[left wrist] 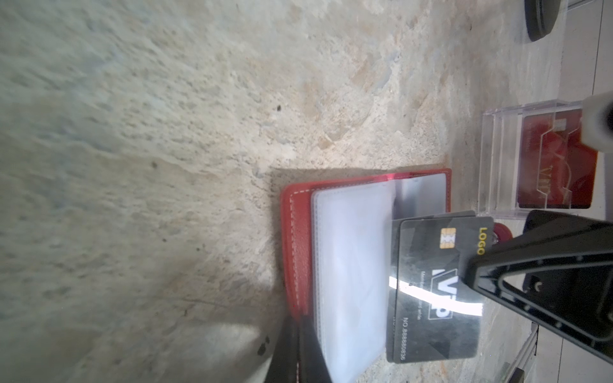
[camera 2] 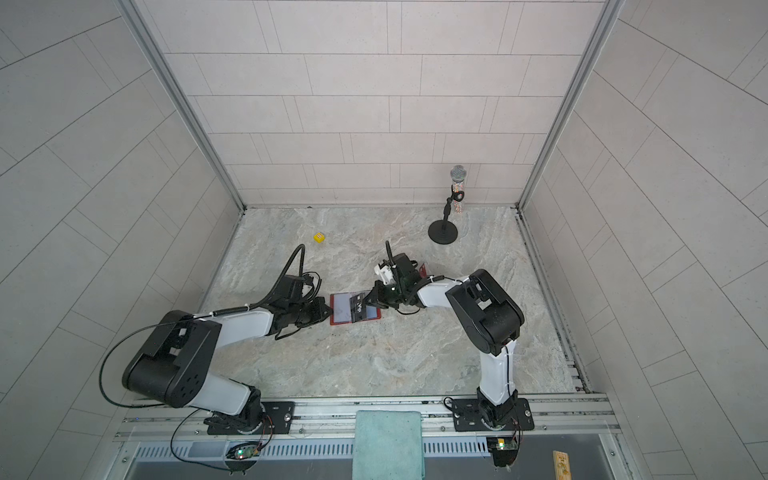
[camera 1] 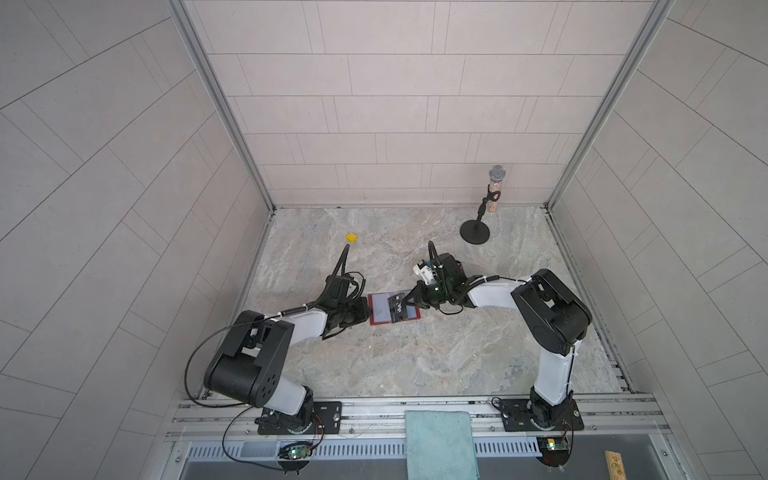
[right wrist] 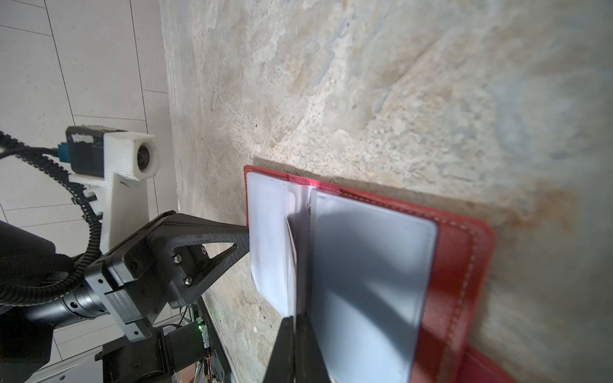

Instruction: Put the credit cards into the card holder

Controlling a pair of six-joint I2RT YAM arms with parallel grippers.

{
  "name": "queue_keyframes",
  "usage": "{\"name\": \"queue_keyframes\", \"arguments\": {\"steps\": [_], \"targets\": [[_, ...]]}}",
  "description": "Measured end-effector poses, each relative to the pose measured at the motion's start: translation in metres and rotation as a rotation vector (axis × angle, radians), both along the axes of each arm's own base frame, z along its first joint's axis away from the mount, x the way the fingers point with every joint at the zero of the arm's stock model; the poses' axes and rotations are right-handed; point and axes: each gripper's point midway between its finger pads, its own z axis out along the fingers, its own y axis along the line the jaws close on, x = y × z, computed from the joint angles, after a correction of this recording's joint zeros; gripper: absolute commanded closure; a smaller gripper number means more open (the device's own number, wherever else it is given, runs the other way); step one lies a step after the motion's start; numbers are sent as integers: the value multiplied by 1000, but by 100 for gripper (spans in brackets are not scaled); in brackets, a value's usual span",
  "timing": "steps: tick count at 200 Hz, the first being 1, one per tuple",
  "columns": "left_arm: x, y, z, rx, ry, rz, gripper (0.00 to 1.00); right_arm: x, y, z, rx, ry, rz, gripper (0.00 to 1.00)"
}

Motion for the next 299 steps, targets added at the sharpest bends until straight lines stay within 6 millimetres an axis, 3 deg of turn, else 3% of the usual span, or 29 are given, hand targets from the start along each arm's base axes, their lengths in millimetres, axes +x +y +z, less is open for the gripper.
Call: {"name": "queue_keyframes", "arguments": {"steps": [299], "targets": [[0, 0, 0, 8, 3, -9, 100, 13, 11, -7, 3, -58, -23, 100]]}}
